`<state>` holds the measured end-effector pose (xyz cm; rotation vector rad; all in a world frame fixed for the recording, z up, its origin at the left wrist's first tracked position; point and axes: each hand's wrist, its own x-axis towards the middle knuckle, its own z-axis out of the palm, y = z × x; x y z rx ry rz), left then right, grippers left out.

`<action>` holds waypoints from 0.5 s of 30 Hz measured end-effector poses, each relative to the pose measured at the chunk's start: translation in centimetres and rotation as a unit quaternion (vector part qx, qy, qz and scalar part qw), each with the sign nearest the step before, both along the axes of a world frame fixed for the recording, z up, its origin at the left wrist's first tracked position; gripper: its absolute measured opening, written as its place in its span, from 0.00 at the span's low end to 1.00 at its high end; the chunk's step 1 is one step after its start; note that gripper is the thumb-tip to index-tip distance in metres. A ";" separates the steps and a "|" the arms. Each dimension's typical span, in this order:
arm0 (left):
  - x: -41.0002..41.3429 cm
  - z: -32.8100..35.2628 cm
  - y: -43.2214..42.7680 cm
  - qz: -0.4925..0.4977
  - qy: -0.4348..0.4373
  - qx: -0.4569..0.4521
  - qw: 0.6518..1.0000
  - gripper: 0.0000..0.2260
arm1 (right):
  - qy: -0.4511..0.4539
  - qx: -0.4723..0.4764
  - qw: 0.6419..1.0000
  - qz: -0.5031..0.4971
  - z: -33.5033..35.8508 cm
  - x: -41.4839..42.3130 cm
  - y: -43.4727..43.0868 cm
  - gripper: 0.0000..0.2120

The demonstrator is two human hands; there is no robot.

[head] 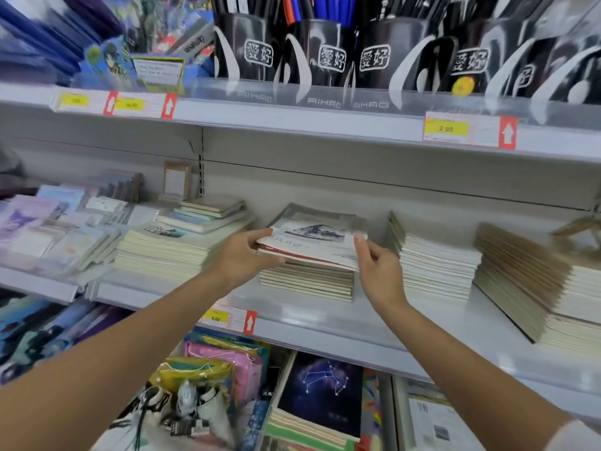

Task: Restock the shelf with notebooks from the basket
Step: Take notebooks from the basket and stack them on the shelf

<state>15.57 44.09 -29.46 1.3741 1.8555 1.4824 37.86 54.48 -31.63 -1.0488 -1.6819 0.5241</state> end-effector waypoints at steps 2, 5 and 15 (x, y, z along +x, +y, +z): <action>-0.3 -0.1 0.5 0.026 0.038 0.019 0.999 0.31 | -0.019 0.038 0.999 -0.007 0.0 -0.4 0.7 0.25; -0.3 -0.2 1.0 0.031 0.079 0.016 0.996 0.38 | -0.007 0.075 0.997 0.007 0.2 -0.7 1.4 0.27; -0.9 -0.1 2.8 -0.019 0.066 0.022 0.997 0.35 | -0.050 0.039 0.997 0.045 -0.9 -0.9 1.7 0.25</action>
